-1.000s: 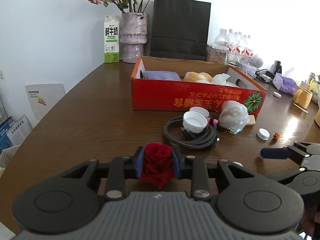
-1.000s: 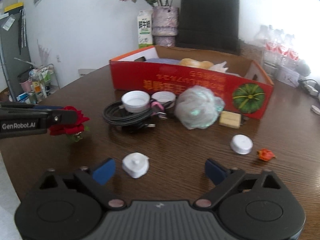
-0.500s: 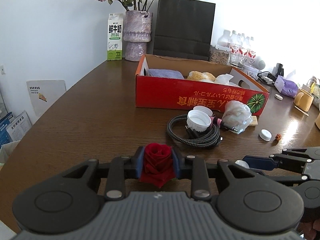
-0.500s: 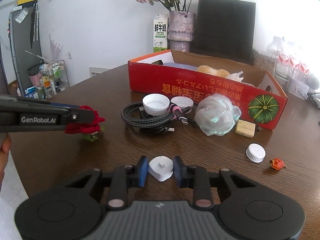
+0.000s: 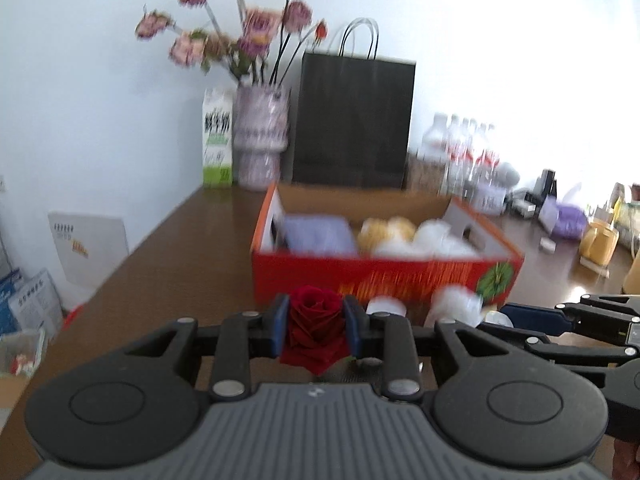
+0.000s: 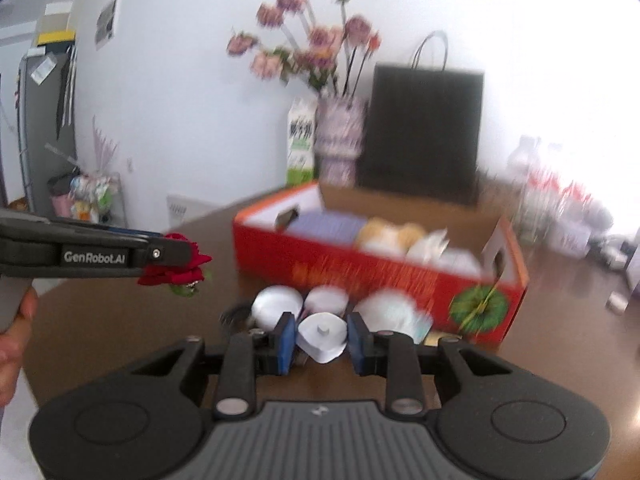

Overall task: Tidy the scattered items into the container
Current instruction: 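Carry the rose and white cap into the cardboard box and open both tools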

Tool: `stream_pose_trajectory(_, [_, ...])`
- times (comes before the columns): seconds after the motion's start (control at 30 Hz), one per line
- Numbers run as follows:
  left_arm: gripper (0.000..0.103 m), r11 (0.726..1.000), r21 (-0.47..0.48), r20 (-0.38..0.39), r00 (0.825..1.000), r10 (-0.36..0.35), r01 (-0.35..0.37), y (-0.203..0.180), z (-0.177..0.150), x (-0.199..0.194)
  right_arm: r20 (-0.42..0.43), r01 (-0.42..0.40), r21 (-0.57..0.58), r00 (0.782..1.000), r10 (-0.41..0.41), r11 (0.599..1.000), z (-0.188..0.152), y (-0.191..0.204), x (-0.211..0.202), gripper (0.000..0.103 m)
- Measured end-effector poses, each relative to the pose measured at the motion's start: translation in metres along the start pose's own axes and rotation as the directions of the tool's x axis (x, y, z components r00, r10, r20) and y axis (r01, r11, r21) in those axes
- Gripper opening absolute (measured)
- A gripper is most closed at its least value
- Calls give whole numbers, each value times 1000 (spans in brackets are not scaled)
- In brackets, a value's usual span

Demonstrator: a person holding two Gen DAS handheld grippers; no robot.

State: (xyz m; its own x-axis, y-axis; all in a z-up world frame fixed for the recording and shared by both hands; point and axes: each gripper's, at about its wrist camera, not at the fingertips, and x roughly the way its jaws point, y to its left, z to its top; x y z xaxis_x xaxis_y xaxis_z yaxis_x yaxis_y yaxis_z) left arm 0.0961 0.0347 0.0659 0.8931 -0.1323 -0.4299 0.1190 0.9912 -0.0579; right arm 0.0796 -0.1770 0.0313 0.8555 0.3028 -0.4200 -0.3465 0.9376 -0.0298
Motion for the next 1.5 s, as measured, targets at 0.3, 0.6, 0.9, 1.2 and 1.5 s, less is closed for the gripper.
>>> stream_pose_trajectory(0.3, [30, 999, -39, 104, 995, -14, 18, -27, 64, 40, 108, 83, 75, 990, -91, 994, 54, -36, 34, 27])
stream_pose_trajectory(0.6, [30, 996, -78, 100, 994, 39, -31, -40, 95, 109, 103, 151, 135, 981, -165, 979, 80, -73, 105, 27])
stream_pose_trajectory(0.9, [30, 991, -44, -1, 992, 130, -130, -37, 78, 202, 22, 193, 183, 980, -200, 964, 60, -106, 161, 27])
stream_pose_trajectory(1.2, [30, 983, -17, -56, 982, 180, -181, -34, 63, 216, -11, 206, 160, 978, -207, 965, 51, -105, 170, 27])
stream_pose_trajectory(1.5, [59, 975, 28, -49, 974, 222, -221, -40, 61, 213, -36, 207, 134, 978, -204, 969, 50, -100, 170, 41])
